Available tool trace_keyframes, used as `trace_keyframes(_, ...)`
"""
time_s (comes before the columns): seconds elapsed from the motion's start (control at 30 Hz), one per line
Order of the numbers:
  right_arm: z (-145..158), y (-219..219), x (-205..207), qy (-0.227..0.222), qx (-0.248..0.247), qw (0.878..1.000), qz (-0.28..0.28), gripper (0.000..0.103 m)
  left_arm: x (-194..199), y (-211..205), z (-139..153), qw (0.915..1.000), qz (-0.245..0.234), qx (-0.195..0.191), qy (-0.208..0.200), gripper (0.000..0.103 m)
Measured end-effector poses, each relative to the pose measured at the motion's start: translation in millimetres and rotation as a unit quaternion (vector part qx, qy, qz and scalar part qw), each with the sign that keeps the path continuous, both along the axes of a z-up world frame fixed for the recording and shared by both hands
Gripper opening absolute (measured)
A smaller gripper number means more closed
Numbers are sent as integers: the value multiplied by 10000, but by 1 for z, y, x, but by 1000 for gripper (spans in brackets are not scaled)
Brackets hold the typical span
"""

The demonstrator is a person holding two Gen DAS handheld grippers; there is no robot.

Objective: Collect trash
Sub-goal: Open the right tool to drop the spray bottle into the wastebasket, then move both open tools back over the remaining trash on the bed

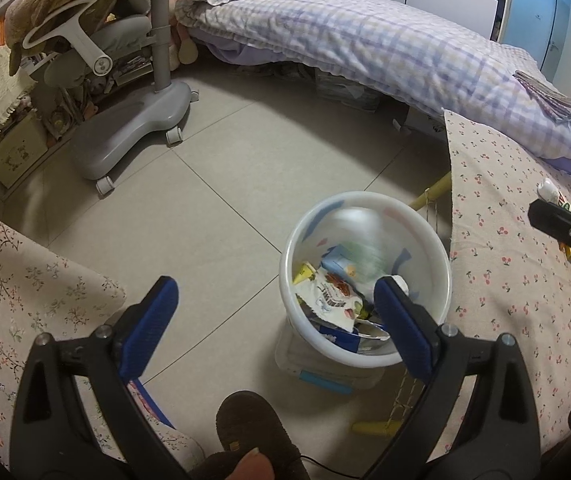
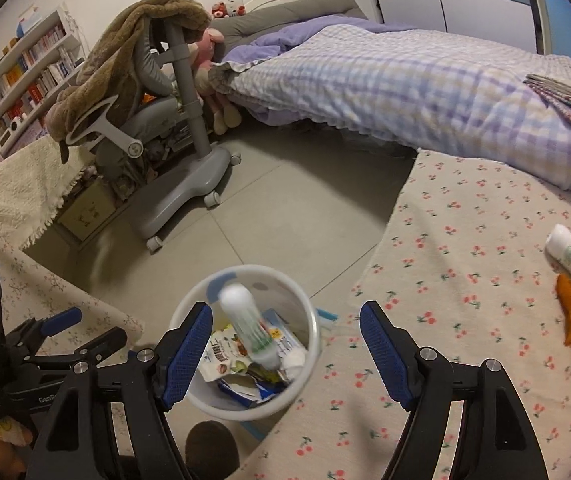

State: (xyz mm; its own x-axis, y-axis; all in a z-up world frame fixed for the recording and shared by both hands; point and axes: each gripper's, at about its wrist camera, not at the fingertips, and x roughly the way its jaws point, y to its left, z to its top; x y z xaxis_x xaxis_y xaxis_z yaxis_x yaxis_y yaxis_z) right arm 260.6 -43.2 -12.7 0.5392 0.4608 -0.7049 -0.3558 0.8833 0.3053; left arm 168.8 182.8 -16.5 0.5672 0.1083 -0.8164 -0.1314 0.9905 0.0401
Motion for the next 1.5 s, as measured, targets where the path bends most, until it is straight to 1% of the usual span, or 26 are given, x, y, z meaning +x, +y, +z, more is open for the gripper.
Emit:
trace_keyframes(0.4,12,-50,-13,-61,-308,9987,-408,84,0,-22,8,9997,-190,-153,-4,98)
trace_keyframes(0.6,15,-87,-20,-74,-482,9965,-683,86,4,-42,12,9991,-384,-157,-8,98)
trace_keyframes(0.73,15,-118,-22,-45,-576,9936,-972,86,6,-58,14,9986,-513,-118,-5,98)
trace_keyframes(0.87,13,-152,-21,-9,-702,9878,-1387,86,7,-71,14,9981,-602,-139,20,99)
trace_keyframes(1.0,9,-191,-18,47,-854,9787,-1868,86,12,-87,10,9973,-712,-129,119,99)
trace_keyframes(1.13,10,-221,-11,-45,-1074,9694,-2208,86,16,-98,9,9966,-795,-135,167,99)
trace_keyframes(1.23,7,-234,-6,-12,-1130,9659,-2329,86,21,-108,8,9961,-853,-128,196,99)
trace_keyframes(1.43,-12,-259,15,303,-1020,9613,-2542,86,29,-128,7,9954,-907,-197,244,99)
trace_keyframes(1.5,-19,-262,22,326,-1019,9615,-2529,82,32,-136,7,9954,-896,-248,242,99)
